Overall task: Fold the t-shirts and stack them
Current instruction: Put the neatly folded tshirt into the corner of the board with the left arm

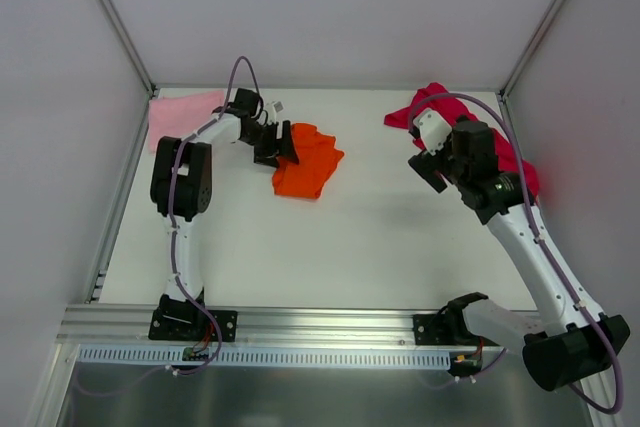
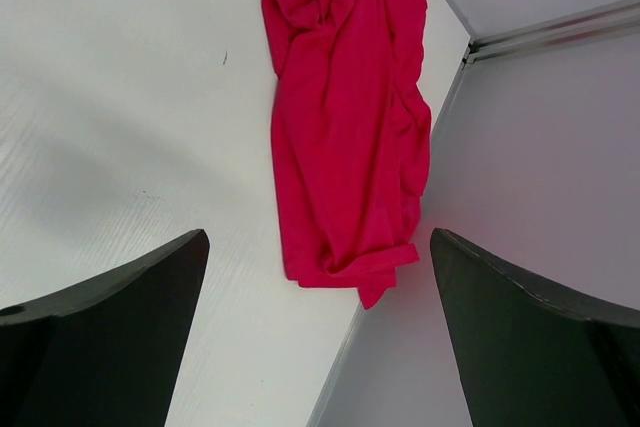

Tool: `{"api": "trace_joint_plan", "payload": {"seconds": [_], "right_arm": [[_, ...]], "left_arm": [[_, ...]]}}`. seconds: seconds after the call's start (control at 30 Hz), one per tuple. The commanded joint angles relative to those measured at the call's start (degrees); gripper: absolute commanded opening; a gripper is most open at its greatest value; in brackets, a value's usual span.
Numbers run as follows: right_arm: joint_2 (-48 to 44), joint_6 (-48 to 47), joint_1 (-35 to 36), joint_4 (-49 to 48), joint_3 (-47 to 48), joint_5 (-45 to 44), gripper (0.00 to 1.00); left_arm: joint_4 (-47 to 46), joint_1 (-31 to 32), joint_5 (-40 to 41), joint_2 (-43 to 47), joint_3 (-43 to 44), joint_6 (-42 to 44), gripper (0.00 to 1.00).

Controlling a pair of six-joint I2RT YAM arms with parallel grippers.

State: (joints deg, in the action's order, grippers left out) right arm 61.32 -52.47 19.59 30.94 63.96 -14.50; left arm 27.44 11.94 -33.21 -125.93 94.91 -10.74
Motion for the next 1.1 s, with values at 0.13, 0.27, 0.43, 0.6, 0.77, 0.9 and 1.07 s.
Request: {"api": "trace_joint_plan", "payload": {"seconds": [0.13,0.27,0.43,0.6,0.77,0.9,1.07], "right_arm": [[-3.13,0.53,0.62,0.96,2.3,-0.62,1.0],[-4.01,0.96,0.71,1.58,3.45,-0.18,1.0],[-4.63,0.88,0.62,1.49,2.83,-0.35,1.0],[-4.37,1.14,0.71,0.7,1.69,0.0,1.0],[-4.45,1.14,0.71,0.26,0.99,0.0,1.0],[-4.89,1.23,0.62,0.09,0.9,0.09,1.0],[-4.89,1.32,0.71,-0.18,0.11,0.26,1.0]], "left_arm": [[6.04,-0.52,-4.66,-5.37,2.46,1.6,0.17],[8.06,-0.52,-5.72,-6.44,3.52,2.04,0.0],[7.98,-0.52,-5.99,-4.07,3.61,3.8,0.0],[7.63,-0.43,-7.92,-1.69,4.05,4.59,0.0],[7.8,-0.78,-7.31,2.26,3.7,5.03,0.0],[9.03,-1.13,-6.51,4.37,4.14,5.38,0.0],[9.47,-1.4,-7.83,7.71,3.7,6.87,0.0]]}}
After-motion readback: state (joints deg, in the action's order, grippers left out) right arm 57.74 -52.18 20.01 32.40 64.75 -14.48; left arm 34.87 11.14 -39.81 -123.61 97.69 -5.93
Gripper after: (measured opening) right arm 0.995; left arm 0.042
